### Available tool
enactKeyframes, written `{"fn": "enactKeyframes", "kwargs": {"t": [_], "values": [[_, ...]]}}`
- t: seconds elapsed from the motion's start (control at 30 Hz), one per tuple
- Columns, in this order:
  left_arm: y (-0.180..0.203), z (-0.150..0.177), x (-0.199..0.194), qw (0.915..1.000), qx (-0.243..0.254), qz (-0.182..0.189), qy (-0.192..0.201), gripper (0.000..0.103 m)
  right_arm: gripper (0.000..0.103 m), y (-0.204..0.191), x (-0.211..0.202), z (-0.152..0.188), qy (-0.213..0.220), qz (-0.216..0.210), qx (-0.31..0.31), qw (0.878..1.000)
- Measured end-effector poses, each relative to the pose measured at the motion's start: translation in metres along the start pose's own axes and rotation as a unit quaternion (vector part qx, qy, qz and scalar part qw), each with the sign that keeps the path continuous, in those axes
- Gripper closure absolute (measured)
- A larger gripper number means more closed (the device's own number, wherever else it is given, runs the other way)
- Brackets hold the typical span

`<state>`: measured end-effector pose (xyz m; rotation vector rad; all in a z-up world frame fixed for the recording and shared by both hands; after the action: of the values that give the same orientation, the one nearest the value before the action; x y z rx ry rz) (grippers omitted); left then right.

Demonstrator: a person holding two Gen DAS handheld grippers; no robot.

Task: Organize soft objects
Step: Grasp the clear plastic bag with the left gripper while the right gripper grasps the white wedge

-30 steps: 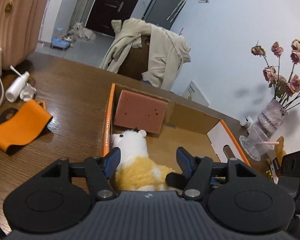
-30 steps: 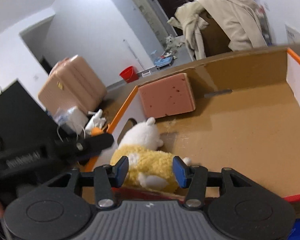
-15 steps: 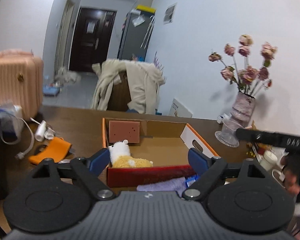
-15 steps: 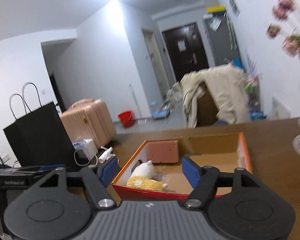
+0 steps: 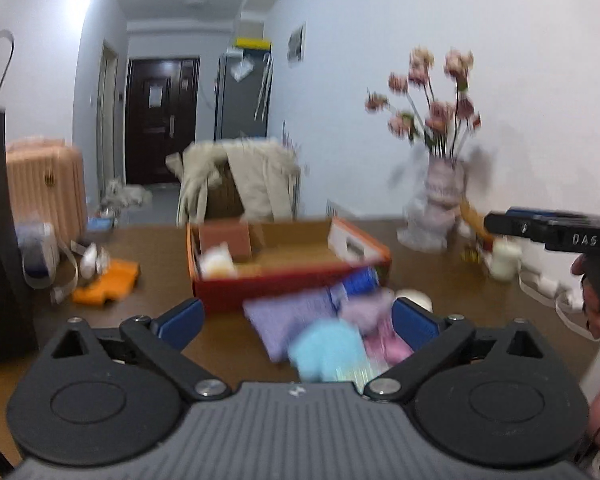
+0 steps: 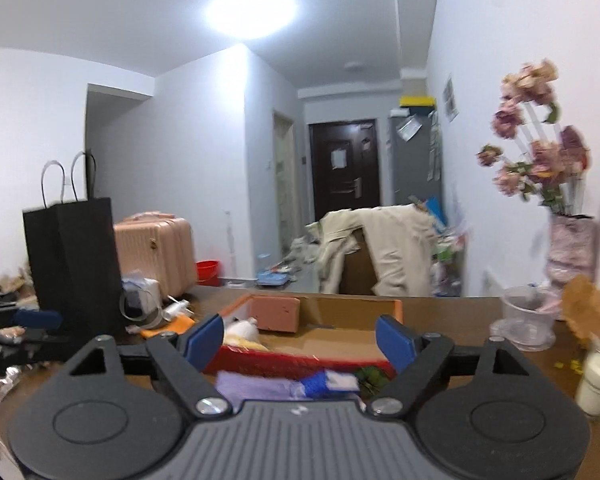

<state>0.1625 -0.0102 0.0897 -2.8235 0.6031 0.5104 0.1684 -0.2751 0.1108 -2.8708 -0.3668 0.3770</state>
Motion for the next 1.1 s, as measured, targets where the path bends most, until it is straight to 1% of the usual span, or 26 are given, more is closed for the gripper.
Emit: {"fn": "enactKeyframes", "kwargs": {"t": [0.1,0.17,0.23,0.33,0.47,0.5,0.53,0.57,0.63,0.7,0.77,0.8,0.87,0.97,1.0,1.03,1.1], "values": [[0.022,0.028,-0.007,0.9999,-0.01,0.012,-0.007,0.001,0.02,0.003,-0.016,0.039,-0.015,0.008,-0.004,1.0],[0.033,0.042,-0.011,0.9999,0.001,0.014,0.004,0.001,0.02,0.002,-0.021,0.062,-0.032,0.013,-0.016,0.999],[0.042,0.051,-0.006,0.9997,0.014,0.019,-0.002,0.001,0.02,0.004,-0.026,0.08,-0.052,0.008,-0.022,0.998],[0.049,0.054,0.014,0.9992,0.021,0.021,-0.025,0.001,0.021,0.004,-0.021,0.095,-0.079,-0.004,-0.023,0.997],[0.058,0.056,0.046,0.9989,0.004,0.03,-0.037,0.001,0.022,0.004,-0.011,0.11,-0.094,-0.006,-0.016,0.995],[0.06,0.056,0.056,0.9987,0.0,0.032,-0.04,0.002,0.025,0.005,-0.006,0.113,-0.099,-0.01,-0.011,0.995],[0.062,0.056,0.067,0.9984,-0.005,0.036,-0.043,0.004,0.028,0.005,-0.002,0.117,-0.104,-0.014,-0.008,0.994],[0.064,0.056,0.078,0.9981,-0.01,0.038,-0.048,0.01,0.03,0.006,0.002,0.12,-0.107,-0.017,-0.007,0.994],[0.068,0.06,0.097,0.9971,-0.014,0.041,-0.063,0.019,0.038,0.003,0.011,0.127,-0.113,-0.024,-0.014,0.993],[0.066,0.065,0.112,0.9959,-0.018,0.039,-0.08,0.047,0.041,0.0,0.022,0.133,-0.127,-0.033,-0.021,0.991],[0.06,0.073,0.12,0.9935,-0.028,0.053,-0.097,0.057,0.043,-0.006,0.033,0.138,-0.137,-0.042,-0.029,0.989],[0.055,0.075,0.118,0.9931,-0.033,0.058,-0.096,0.059,0.045,-0.009,0.039,0.14,-0.142,-0.047,-0.035,0.988],[0.046,0.079,0.109,0.9928,-0.041,0.06,-0.095,0.06,0.046,-0.016,0.049,0.143,-0.15,-0.058,-0.047,0.986],[0.027,0.086,0.095,0.9929,-0.051,0.04,-0.099,0.06,0.051,-0.028,0.07,0.151,-0.17,-0.068,-0.066,0.981],[0.022,0.089,0.09,0.9929,-0.055,0.036,-0.099,0.06,0.053,-0.031,0.076,0.154,-0.178,-0.068,-0.072,0.979],[0.018,0.09,0.088,0.993,-0.057,0.032,-0.099,0.059,0.054,-0.034,0.081,0.158,-0.184,-0.062,-0.079,0.978],[0.012,0.095,0.083,0.9931,-0.059,0.023,-0.098,0.053,0.054,-0.039,0.085,0.161,-0.185,-0.051,-0.097,0.977]]}}
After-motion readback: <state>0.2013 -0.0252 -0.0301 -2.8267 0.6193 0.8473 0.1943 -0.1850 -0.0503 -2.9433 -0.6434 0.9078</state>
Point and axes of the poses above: each gripper's, at about its wrist camera, not at the fingertips, and x roughly the way its jaws point, y to its right, z to its underside, the point moved 6 cm from there along x, roughly the way its jaws point, and after that the axes turned 12 degrees about x, right-handed, at the moved point
